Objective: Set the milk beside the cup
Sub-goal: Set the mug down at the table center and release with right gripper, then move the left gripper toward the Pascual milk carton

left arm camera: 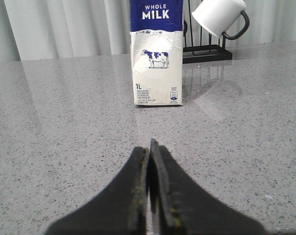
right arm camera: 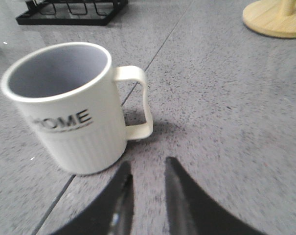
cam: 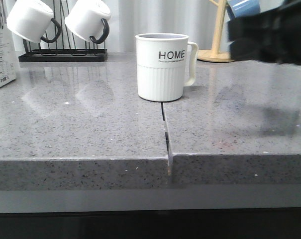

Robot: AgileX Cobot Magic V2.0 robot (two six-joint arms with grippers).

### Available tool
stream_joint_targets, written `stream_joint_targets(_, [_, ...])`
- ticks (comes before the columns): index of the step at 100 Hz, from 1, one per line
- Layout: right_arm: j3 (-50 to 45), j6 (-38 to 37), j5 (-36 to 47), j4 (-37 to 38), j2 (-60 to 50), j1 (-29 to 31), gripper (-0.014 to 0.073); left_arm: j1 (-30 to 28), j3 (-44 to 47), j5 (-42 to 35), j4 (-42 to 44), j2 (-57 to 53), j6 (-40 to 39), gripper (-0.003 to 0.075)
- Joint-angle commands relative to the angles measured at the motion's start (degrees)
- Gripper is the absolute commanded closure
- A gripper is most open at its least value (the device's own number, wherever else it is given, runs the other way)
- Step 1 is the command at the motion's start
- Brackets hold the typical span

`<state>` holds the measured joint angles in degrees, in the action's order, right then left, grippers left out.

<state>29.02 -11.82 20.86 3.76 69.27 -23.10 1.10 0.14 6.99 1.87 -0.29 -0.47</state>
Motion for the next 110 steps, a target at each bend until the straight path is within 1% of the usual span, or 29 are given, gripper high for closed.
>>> stream_joint_targets(1, [-0.9, -0.3, -1.7, 0.2, -9.8, 0.0, 0.0575, 0.3, 2.3, -4.6, -0.1, -1.8, -0.2, 0.0741])
stream_joint_targets(9, [-1.6, -0.3, -7.8, 0.2, -16.7, 0.0, 0.0668, 0.3, 2.3, -4.6, -0.1, -1.8, -0.2, 0.0741])
stream_joint_targets(31, [-1.6, -0.3, -26.4, 0.2, -34.9, 0.0, 0.0662, 0.3, 2.3, -4.6, -0.1, -1.8, -0.2, 0.0741])
stream_joint_targets(43, [-2.5, -0.3, -32.5, 0.2, -43.3, 0.0, 0.0662, 0.3, 2.3, -4.6, -0.1, -1.8, -0.2, 0.0741])
stream_joint_targets(69, [-6.8, -0.3, -41.2, 0.0, -58.8, 0.0, 0.0662, 0.3, 2.3, -4.6, -0.1, -1.8, -0.2, 0.0741])
stream_joint_targets(85, [-10.2, -0.3, -41.9, 0.0, -64.5, 0.0, 0.0662, 0.3, 2.3, -4.7, -0.1, -1.8, -0.2, 0.0741])
stream_joint_targets(94, [-10.4, -0.3, -39.7, 0.0, -65.4, 0.0, 0.0662, 0.3, 2.3, -7.9, -0.1, -1.8, -0.2, 0.0741])
stream_joint_targets(110, [-10.4, -0.3, -40.0, 0.0, -65.4, 0.0, 0.0662, 0.3, 2.3, -15.4, -0.1, -1.8, -0.2, 0.0741])
